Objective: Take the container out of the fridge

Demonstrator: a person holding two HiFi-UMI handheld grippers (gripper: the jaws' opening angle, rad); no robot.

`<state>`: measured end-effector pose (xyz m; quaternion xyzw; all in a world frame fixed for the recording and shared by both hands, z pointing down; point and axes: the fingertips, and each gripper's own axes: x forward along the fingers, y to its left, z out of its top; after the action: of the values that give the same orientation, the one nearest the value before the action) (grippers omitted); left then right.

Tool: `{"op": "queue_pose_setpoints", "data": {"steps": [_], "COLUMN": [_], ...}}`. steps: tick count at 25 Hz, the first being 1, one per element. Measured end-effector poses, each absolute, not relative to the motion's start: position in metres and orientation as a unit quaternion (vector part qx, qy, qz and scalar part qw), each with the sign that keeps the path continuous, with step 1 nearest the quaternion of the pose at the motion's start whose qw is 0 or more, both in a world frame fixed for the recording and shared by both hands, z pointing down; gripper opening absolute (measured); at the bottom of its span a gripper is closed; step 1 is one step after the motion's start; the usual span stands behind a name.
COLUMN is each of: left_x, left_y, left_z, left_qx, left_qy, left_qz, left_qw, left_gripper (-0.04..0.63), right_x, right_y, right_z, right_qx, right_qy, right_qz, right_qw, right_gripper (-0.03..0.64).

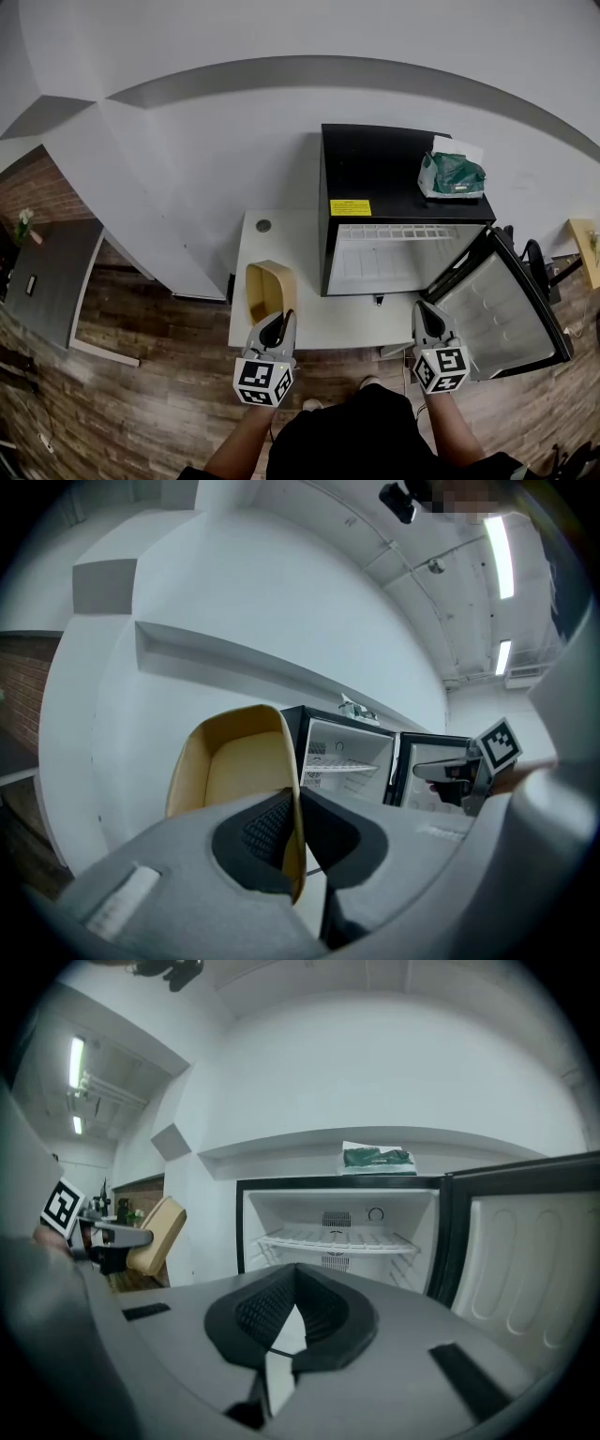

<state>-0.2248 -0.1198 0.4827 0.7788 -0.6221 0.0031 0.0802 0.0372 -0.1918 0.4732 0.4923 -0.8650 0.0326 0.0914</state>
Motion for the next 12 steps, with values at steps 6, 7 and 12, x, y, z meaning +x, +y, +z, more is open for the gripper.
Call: {"op": "queue_pose_setpoints", "data": {"steps": [6,7,12], "left_x": [-0.225,-0.224,-0.215], "left_y": [-0.124,-0.125,-0.125], "left_z": [0.487,0.488,0.489], "left_qx": [0.779,0.78,0.79], "left_qy": [-0.621,-0.619,-0.607], "left_qz": [0.005,0.008,0.016], "left_qw": [0.088,0.086,0.082], "left_gripper": [0.026,0.026,0.026], "right_x": [0.029,0.027,0.023], "right_y": [-0.194,-0.194,-0.192], "right_z": [0.466,0.466,0.469], "right_qx": [0.491,0.489,0.485], "right_qy": [-0.867,-0.868,-0.87], "right_qz": [0.024,0.023,0.023], "right_qw": [0.085,0.086,0.089], "right_gripper": [0.0,0.0,0.0]}}
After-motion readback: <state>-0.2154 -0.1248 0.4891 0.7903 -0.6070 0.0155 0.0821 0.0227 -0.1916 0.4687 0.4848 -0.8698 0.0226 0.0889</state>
